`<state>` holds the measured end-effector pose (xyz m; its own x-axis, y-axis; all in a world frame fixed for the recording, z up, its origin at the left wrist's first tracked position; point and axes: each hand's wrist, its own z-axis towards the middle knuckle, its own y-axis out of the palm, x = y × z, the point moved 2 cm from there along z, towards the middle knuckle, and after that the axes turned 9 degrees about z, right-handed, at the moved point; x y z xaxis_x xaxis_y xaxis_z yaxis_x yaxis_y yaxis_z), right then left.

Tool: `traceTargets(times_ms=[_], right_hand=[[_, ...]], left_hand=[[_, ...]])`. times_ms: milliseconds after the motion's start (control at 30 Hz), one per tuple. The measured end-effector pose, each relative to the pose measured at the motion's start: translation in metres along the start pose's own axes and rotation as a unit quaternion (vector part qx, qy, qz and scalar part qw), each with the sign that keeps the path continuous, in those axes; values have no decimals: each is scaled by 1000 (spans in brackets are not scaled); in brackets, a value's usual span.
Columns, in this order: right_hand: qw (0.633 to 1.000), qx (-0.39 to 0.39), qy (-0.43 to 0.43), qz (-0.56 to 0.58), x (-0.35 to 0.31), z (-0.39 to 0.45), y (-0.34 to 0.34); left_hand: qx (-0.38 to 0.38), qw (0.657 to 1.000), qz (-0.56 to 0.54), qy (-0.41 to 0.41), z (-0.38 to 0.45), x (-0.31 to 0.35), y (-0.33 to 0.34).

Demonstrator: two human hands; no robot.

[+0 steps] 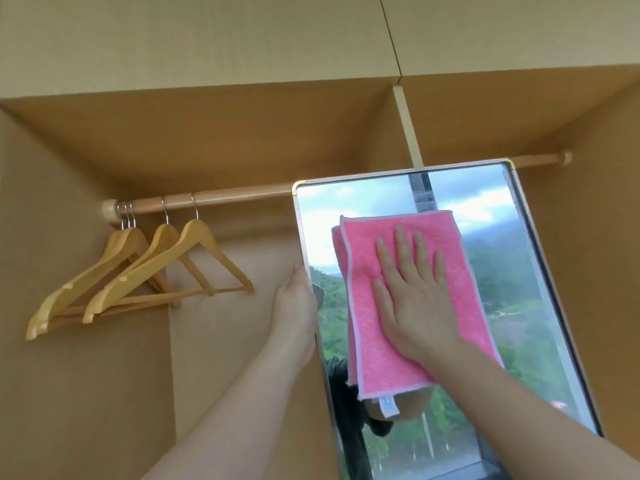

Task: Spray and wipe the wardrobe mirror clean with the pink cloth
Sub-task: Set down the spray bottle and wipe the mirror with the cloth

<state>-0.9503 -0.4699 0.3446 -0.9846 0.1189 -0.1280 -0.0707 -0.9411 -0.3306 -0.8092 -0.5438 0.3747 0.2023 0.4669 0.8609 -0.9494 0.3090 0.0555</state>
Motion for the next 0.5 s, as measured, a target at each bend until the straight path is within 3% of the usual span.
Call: traceTargets(times_ms=[167, 367, 500], right_hand=[[999, 39, -18, 26, -36, 58, -10], [995, 40, -87, 22, -88, 95, -10], [991, 54, -118, 18, -77, 91, -10]], left_hand=[[-10, 999, 3, 41, -3, 4, 4], [5, 999, 11, 30, 6, -4, 2], [38, 991, 69, 108, -6, 2, 5]])
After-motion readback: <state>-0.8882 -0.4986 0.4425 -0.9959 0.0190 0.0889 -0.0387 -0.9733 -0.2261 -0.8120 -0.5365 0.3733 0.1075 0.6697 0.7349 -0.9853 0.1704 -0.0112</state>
